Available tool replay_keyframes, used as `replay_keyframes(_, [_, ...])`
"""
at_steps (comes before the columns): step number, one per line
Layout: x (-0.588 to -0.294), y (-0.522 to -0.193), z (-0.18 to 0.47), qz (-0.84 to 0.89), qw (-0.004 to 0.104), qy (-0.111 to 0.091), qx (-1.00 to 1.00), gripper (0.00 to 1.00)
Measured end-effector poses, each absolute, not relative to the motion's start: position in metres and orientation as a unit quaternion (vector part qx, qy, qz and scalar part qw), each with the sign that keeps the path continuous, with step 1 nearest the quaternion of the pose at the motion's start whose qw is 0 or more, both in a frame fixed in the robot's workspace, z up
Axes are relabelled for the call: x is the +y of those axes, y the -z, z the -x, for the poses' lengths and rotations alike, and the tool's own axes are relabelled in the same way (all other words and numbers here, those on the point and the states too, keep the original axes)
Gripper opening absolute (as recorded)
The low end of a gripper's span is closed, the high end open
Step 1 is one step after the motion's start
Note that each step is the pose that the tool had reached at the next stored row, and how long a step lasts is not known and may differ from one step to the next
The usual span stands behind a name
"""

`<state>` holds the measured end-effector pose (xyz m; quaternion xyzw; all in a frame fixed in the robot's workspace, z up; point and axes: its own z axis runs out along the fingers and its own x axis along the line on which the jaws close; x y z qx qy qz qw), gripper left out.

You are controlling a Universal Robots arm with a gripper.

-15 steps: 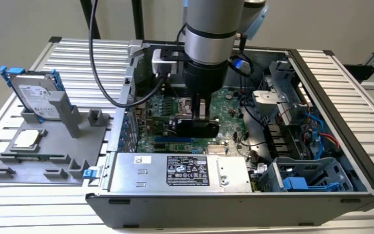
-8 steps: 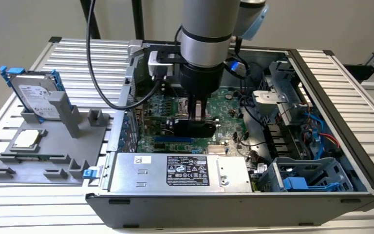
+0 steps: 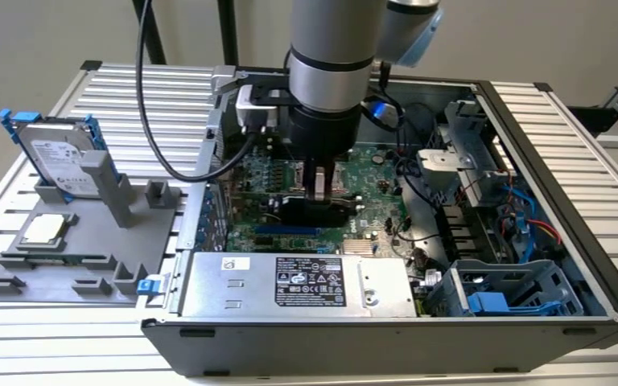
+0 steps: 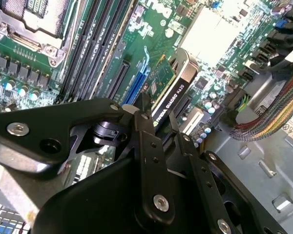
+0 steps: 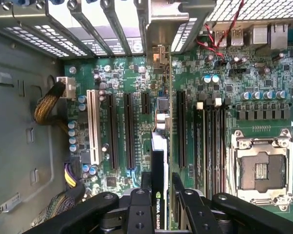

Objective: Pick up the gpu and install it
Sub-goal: 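Insert the gpu into the slot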

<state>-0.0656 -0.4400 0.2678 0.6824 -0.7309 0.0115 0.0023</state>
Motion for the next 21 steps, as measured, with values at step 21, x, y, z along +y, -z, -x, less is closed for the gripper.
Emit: replay_keyframes(21, [-0.440, -0.257, 0.080, -0.682, 0.002, -0.011, -0.731, 0.00])
